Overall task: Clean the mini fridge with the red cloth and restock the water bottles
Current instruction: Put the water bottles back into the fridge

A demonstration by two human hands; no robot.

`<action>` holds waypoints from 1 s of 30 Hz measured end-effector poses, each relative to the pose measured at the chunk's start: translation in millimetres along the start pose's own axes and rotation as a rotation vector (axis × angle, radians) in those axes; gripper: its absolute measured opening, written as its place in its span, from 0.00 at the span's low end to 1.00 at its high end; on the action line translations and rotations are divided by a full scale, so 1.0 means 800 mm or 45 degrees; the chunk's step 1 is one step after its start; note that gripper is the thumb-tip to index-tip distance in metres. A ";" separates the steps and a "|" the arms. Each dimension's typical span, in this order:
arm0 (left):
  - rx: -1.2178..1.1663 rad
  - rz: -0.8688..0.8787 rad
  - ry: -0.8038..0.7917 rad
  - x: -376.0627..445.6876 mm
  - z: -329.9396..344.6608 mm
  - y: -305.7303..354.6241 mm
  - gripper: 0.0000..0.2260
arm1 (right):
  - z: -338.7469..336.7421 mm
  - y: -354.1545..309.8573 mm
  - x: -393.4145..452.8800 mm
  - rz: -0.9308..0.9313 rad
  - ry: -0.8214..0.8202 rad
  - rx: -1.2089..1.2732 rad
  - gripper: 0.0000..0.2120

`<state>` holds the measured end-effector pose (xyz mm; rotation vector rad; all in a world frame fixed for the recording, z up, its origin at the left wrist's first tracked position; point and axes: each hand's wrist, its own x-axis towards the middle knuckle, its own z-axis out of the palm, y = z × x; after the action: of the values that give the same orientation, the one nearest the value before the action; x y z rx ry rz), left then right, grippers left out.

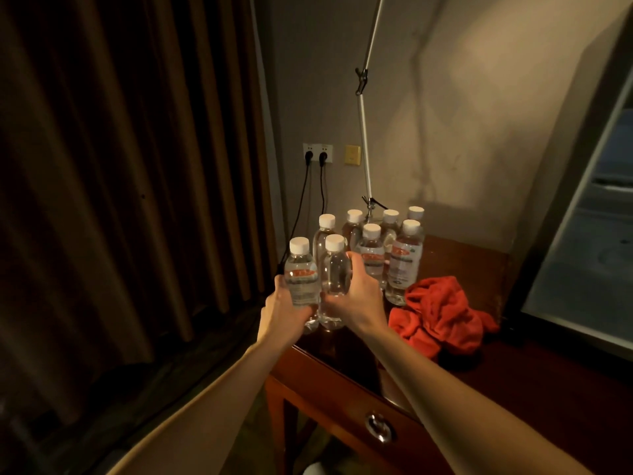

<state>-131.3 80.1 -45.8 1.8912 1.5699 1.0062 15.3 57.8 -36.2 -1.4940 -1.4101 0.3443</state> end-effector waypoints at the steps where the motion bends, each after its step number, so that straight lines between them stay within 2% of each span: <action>1: 0.010 0.009 -0.007 -0.005 -0.001 0.000 0.20 | -0.006 0.000 -0.005 0.003 0.002 0.002 0.32; 4: -0.012 0.051 -0.004 -0.028 -0.003 0.004 0.20 | -0.027 -0.002 -0.026 0.003 -0.005 0.012 0.38; 9: -0.058 0.137 -0.001 -0.069 -0.003 0.028 0.24 | -0.072 -0.003 -0.068 -0.008 -0.029 0.042 0.28; 15: -0.130 0.290 -0.076 -0.101 0.023 0.101 0.28 | -0.165 0.004 -0.109 -0.091 0.139 0.045 0.29; 18: -0.145 0.417 -0.140 -0.116 0.053 0.151 0.28 | -0.223 0.019 -0.125 -0.038 0.241 -0.006 0.32; 21: -0.183 0.517 -0.223 -0.131 0.093 0.198 0.26 | -0.284 0.037 -0.139 -0.011 0.365 -0.105 0.30; 30: -0.205 0.656 -0.409 -0.146 0.210 0.306 0.23 | -0.442 0.092 -0.152 0.104 0.630 -0.293 0.35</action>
<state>143.4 -73.3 8.4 2.2561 0.8130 0.9302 295.6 -195.4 14.0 -1.6827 -1.0173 -0.1418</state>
